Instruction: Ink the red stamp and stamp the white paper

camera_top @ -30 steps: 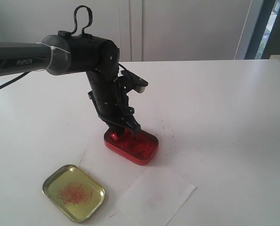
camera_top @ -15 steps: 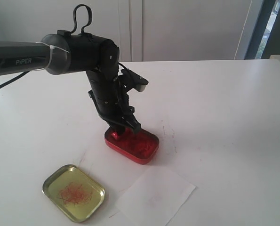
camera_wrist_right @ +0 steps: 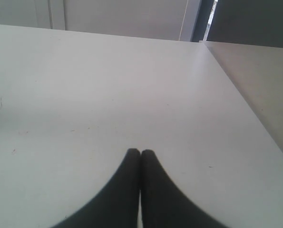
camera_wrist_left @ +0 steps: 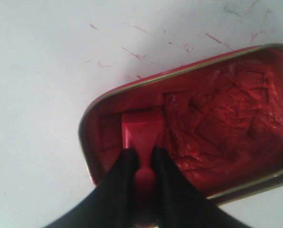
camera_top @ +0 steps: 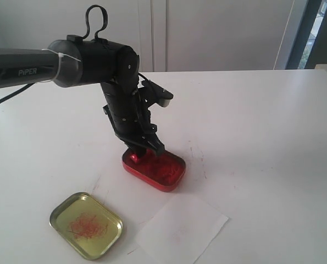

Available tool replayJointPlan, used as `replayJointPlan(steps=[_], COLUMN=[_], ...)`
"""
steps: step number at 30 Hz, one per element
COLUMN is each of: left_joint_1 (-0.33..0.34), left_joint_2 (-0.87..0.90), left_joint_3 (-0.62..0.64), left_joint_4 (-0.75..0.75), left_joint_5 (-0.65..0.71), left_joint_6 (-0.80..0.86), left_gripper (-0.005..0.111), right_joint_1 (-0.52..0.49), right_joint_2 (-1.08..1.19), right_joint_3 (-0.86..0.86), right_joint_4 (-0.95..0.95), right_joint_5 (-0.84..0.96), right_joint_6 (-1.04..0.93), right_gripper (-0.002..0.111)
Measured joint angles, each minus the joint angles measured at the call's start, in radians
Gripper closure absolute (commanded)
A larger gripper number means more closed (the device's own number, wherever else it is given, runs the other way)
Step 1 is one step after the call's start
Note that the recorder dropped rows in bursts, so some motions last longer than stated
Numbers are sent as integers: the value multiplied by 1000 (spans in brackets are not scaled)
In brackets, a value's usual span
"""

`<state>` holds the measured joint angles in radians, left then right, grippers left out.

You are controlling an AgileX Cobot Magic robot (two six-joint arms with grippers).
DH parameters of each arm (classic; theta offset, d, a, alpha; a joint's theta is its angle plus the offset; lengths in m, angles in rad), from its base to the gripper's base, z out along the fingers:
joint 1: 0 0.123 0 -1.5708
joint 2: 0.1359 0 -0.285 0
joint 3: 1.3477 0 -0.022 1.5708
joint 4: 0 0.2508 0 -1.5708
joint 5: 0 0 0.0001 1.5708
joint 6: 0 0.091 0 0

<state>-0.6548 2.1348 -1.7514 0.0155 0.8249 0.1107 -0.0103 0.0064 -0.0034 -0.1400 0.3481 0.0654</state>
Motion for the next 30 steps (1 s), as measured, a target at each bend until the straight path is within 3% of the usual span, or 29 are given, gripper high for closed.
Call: replayJointPlan(steps=[30], left_joint_1=[0], left_joint_2=[0], left_joint_3=[-82], left_joint_4=[0], left_joint_5=[76], left_joint_6=[2], left_gripper=[107], right_joint_1=[0], right_joint_2=[0], right_joint_3=[0], right_joint_4=[0], right_joint_5=[0], right_joint_6=[0], right_gripper=[108])
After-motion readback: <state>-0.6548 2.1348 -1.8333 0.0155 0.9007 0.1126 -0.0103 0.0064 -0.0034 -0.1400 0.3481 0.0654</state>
